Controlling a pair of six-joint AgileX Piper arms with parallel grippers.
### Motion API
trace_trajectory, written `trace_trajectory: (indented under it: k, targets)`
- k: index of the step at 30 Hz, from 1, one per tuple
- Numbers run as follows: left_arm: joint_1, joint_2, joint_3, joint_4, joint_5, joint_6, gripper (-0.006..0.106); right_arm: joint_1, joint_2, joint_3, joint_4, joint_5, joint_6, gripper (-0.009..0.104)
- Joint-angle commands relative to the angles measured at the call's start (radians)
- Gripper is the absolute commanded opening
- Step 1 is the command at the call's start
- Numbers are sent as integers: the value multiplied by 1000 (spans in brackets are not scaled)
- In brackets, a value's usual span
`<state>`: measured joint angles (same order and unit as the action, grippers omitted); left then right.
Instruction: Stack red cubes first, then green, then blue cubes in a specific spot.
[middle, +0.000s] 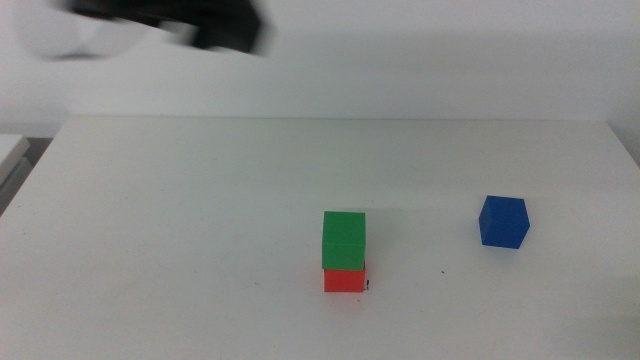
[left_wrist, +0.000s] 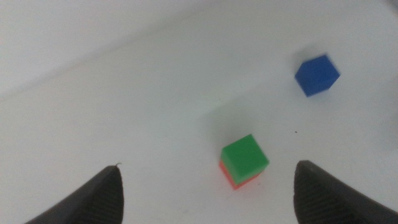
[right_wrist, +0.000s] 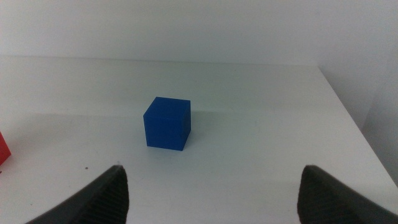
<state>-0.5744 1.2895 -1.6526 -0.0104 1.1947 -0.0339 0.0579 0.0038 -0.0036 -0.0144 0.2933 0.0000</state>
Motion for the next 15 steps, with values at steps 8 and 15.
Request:
trace_trajectory:
  k: [8,15]
  targets:
    - [76,-406,289,-235,-70,142,94,-9,-4,4,-6,-6,-5,86]
    - [76,-408,290,-259,-70,142,94,-9,-4,4,-6,-6,-5,86]
